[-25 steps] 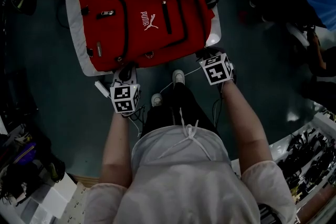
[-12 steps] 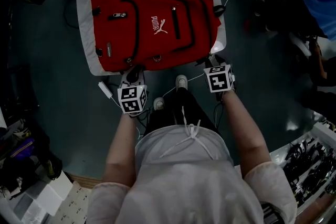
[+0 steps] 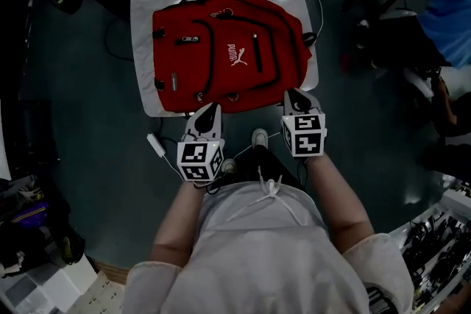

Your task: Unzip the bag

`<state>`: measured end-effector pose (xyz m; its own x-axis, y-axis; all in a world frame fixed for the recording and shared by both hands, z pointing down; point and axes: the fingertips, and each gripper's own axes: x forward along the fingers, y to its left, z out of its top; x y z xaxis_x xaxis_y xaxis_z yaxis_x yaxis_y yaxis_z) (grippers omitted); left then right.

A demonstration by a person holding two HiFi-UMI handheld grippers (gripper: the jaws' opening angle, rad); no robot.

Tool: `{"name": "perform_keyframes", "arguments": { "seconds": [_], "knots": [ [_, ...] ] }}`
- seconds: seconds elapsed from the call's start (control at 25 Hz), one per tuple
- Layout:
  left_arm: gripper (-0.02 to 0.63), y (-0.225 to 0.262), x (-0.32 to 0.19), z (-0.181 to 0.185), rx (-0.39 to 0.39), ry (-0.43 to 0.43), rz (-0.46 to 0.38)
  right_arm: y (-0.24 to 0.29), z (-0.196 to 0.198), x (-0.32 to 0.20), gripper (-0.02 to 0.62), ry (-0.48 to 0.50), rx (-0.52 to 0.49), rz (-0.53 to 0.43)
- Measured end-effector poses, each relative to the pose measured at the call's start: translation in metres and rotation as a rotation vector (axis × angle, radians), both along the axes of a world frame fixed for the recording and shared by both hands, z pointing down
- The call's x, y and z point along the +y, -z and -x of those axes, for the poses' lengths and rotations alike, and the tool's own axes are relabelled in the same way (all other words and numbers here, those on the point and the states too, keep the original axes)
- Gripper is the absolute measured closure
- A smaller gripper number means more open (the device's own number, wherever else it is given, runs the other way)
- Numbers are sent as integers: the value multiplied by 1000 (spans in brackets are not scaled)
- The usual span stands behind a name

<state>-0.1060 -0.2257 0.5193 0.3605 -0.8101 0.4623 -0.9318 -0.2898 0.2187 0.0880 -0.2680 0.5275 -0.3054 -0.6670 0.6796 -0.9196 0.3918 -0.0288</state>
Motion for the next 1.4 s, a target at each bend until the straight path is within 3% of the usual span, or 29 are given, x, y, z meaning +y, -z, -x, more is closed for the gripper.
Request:
{"name": "perform_keyframes", "arguments": {
  "seconds": [0.2,0.4,0.68,0.88,1.4],
  "knots": [
    [584,86,-32,-12,26,-48,-200,78,28,-21,560,6,-96,-160],
    [584,167,-56,-21,-14,-90,-392,149,48,-36,565,36,-165,-314],
    [584,256,-63,-35,-10,-112,-565,224,59,-41,568,103,-267,-477],
    [584,274,-68,-37,-17,-106,-594,243,64,-43,568,156,-290,-526],
    [584,255,-84,-45,-36,-81,-552,235,58,-56,569,195,-300,-519]
  ]
}}
